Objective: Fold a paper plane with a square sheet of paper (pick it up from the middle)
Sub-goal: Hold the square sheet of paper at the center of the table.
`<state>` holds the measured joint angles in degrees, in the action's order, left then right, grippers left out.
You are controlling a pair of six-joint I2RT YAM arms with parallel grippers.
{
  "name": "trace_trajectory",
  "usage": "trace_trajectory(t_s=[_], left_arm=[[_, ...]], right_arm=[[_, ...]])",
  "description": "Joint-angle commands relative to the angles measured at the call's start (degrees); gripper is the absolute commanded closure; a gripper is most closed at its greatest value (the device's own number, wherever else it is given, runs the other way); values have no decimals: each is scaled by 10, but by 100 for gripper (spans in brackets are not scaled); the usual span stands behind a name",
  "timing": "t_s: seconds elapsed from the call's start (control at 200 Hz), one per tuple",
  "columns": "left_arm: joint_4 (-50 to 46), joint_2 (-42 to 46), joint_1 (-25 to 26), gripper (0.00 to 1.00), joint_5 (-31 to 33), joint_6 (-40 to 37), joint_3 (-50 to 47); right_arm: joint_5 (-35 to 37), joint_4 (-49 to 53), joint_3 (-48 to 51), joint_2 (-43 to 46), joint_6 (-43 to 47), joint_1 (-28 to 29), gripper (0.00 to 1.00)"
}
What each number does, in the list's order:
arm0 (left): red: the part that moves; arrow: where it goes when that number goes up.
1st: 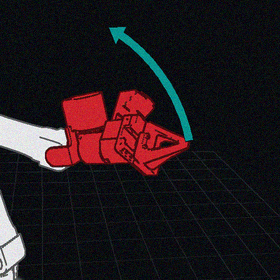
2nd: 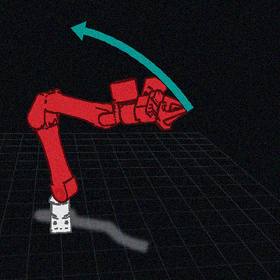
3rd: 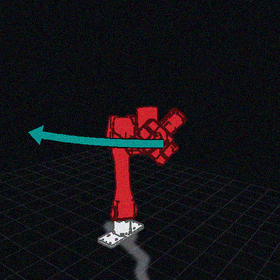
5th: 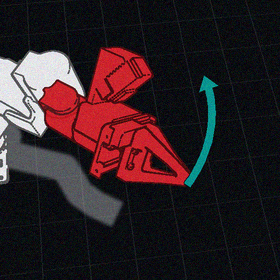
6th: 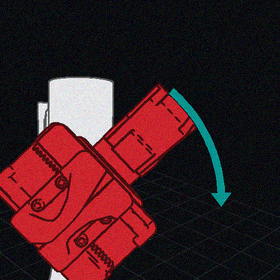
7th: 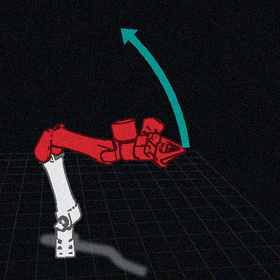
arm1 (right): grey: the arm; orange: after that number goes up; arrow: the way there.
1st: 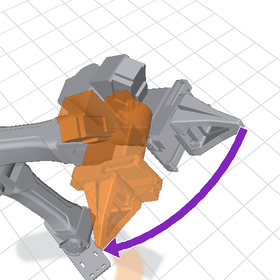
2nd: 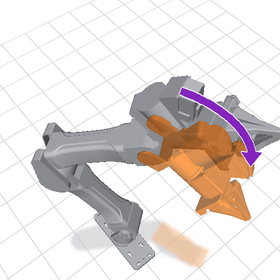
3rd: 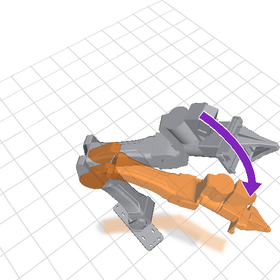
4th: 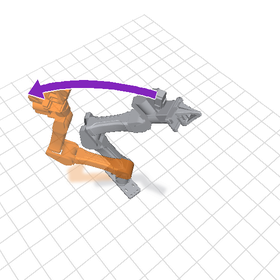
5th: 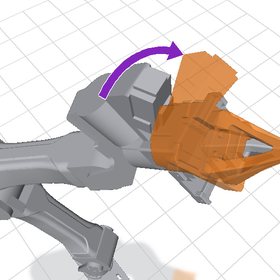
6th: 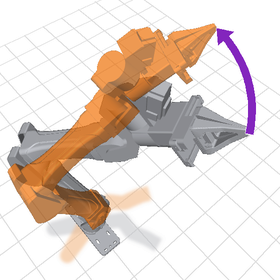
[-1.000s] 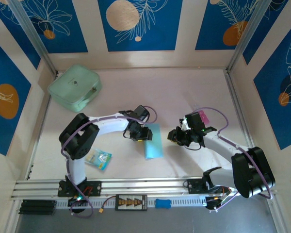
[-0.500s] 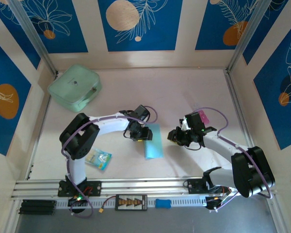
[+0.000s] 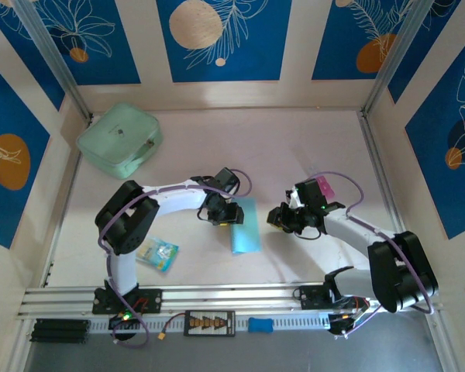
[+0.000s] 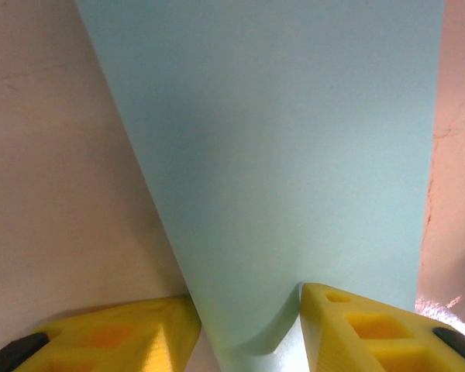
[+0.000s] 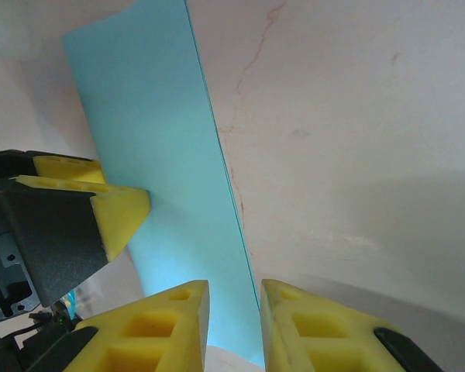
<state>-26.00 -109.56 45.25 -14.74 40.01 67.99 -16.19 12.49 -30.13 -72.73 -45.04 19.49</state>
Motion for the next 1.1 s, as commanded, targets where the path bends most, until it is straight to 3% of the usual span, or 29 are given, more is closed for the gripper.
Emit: trace_trajectory(t_s=[0.0,1.095], left_arm=[[37,-60,7,53,35,-2,-22],[40,-65,6,55,29,0,-22]], right_arm=[[-24,-7,-4,-8,5,4,74],[-32,-17,-6,-19,6,9,74]])
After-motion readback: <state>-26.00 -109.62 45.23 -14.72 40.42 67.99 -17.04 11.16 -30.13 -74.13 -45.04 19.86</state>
